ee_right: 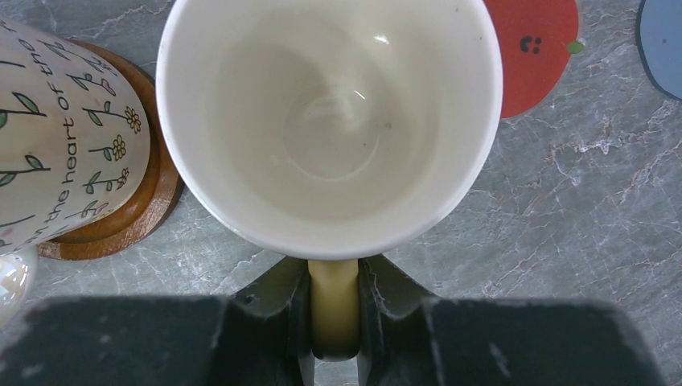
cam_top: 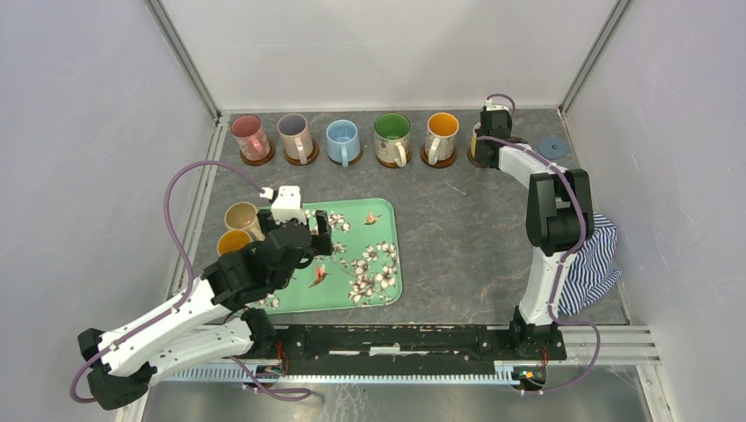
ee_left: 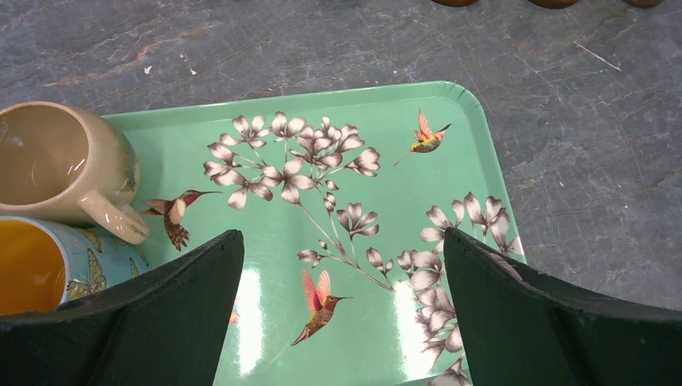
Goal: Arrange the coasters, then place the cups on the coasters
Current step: Place the cup on the coaster.
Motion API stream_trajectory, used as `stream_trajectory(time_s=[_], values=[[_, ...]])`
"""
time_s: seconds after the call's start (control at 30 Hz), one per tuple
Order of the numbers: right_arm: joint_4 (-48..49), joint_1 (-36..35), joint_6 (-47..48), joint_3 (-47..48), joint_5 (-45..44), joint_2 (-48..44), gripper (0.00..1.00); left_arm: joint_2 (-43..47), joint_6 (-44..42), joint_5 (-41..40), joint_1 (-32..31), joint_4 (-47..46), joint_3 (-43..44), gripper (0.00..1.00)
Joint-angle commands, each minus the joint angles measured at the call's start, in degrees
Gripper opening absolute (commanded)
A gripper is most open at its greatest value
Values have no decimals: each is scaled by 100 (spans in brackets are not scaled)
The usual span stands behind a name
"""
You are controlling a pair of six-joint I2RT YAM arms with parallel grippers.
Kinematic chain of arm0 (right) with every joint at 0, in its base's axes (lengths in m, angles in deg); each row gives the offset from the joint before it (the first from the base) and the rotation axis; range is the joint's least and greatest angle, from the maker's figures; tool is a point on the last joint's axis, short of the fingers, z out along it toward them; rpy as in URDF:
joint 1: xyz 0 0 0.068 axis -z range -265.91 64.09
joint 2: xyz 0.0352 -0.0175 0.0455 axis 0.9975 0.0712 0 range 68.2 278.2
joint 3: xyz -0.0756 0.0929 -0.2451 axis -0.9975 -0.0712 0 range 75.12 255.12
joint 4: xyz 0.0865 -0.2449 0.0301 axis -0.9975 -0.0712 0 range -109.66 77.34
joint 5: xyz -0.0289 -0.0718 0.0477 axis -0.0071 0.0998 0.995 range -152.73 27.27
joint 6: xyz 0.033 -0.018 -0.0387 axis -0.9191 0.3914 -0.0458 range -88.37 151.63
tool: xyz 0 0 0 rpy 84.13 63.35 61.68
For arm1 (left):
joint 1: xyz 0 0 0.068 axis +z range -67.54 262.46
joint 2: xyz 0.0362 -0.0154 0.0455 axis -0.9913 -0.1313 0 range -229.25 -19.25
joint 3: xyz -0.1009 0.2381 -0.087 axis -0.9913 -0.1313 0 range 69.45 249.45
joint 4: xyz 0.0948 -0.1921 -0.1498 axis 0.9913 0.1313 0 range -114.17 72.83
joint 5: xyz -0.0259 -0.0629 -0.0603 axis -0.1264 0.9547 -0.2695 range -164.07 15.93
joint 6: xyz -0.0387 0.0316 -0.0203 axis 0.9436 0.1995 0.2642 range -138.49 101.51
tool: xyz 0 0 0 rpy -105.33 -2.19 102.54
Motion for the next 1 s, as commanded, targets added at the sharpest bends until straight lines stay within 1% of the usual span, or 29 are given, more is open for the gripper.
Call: stream_trajectory(time_s=[0.0,0.07,0.2,0.3,0.4,0.57,0.7,0.77,0.83,0.97], values=[[36,35,-58,102,14,-243,2,12,-180,-27,22,-58,-1,100],[39,34,-66,111,66,-239,7,6,-180,-32,25,-58,0,100],[21,34,-91,128,161,-187,12,1,-180,-28,25,-59,0,100],[27,39,-108,103,229,-173,18,5,-177,-23,23,-55,-1,100],[38,39,-117,54,205,-228,23,6,-171,-15,27,-56,-1,100],[46,50,-117,-26,132,-357,37,4,-171,-7,22,-55,-1,100],[49,47,-117,-65,122,-466,46,5,-106,21,22,-45,16,100],[45,58,-106,-74,123,-527,52,25,-18,73,23,-26,29,100],[25,60,-89,-66,91,-590,60,46,61,125,29,-10,50,100],[-91,60,-64,-56,11,-723,72,66,234,145,22,30,138,100]])
